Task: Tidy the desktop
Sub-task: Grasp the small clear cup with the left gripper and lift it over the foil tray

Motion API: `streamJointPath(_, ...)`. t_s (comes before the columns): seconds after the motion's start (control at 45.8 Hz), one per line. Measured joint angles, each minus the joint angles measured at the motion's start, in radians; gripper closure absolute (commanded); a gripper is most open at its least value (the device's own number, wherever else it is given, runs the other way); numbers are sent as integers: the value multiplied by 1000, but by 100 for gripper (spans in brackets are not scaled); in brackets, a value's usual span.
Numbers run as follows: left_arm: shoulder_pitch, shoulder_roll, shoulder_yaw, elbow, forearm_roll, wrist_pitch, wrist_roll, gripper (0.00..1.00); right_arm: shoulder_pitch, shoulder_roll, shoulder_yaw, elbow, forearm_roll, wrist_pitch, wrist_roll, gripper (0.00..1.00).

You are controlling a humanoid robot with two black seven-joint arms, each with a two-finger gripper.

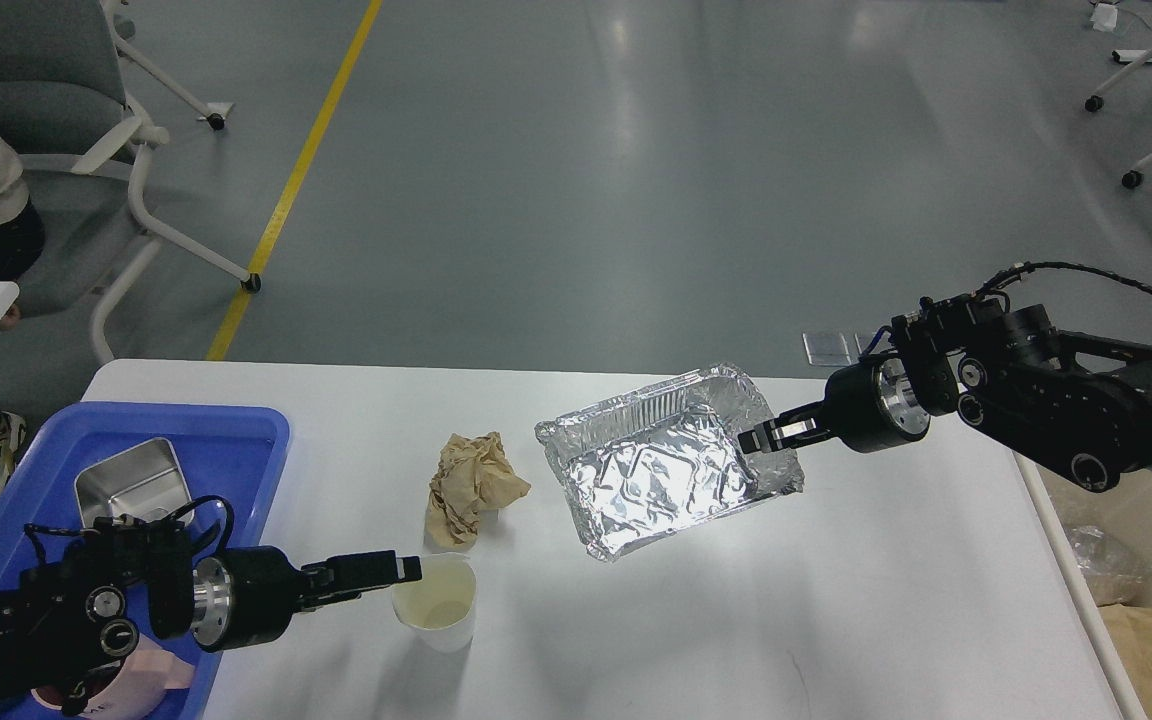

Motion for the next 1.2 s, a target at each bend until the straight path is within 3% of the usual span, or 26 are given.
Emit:
streamJointPath(0.262, -6, -45, 27, 24, 2, 17, 54, 62, -5, -5, 1, 0, 1, -10, 0, 100)
streamJointPath(0.546, -5, -90, 52, 38, 1, 17, 38, 98, -11, -5, 2, 0, 2, -17, 0, 100)
streamJointPath(0.852, -22, -46, 58, 1, 5, 9, -7, 99, -19, -4, 2, 0, 2, -24, 0, 100)
streamJointPath(1.202, -183, 343, 49, -214, 4, -131, -53, 99, -17, 1, 2, 0, 3, -22, 1, 100)
